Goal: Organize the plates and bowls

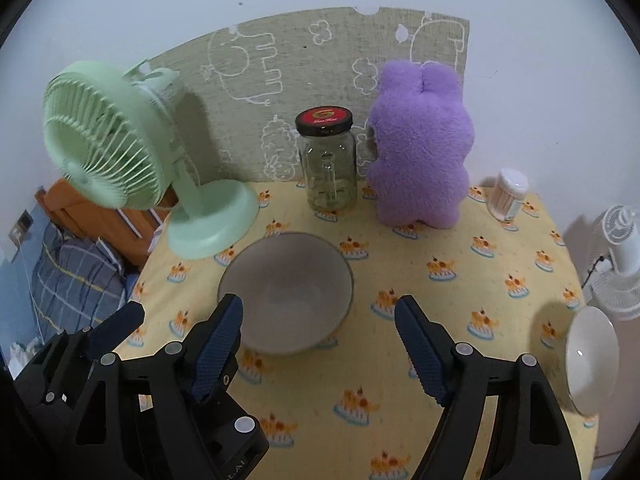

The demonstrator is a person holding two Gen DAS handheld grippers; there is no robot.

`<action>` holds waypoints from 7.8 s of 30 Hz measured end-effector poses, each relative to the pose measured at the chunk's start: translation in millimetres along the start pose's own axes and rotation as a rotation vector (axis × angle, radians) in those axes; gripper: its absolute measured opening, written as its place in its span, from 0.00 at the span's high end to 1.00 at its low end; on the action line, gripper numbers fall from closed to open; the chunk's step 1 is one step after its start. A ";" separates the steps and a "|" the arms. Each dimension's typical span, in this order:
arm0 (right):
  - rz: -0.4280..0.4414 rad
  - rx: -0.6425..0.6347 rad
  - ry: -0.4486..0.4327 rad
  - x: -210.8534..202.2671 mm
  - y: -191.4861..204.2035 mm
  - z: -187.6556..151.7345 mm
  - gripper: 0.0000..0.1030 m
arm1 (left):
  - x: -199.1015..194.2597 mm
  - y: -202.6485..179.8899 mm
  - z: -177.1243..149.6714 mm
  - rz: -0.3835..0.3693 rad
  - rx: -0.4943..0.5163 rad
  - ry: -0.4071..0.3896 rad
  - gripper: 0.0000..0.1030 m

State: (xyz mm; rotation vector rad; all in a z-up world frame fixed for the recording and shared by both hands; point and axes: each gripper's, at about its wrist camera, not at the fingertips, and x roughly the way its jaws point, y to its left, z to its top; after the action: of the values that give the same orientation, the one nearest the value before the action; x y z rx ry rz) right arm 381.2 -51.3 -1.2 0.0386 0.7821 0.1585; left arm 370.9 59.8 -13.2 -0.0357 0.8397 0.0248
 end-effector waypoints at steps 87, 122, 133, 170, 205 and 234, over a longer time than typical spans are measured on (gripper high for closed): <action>-0.090 0.112 0.076 -88.4 13.6 -31.2 0.71 | -93.3 9.4 -34.9 -0.023 0.024 0.050 0.77; -0.184 0.118 0.139 -162.5 58.0 -183.4 0.72 | -152.6 41.9 -182.4 -0.104 0.059 0.149 0.77; -0.182 0.098 0.194 -149.0 63.3 -202.8 0.72 | -136.9 47.7 -201.1 -0.103 0.038 0.217 0.77; -0.151 0.171 0.281 -111.4 41.1 -217.6 0.58 | -105.7 35.6 -214.4 -0.142 0.046 0.326 0.58; -0.174 0.175 0.041 -192.6 52.5 -194.9 0.19 | -171.3 34.2 -177.7 -0.211 0.099 0.121 0.17; -0.096 0.040 0.080 -158.2 -119.7 -119.6 0.19 | -131.8 -142.7 -116.7 -0.104 0.045 0.097 0.18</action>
State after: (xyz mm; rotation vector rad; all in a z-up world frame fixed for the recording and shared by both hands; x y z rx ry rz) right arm 201.8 -197.2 13.3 0.0329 0.8652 0.0537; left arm 201.3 -88.6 10.2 -0.0385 0.9341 -0.0945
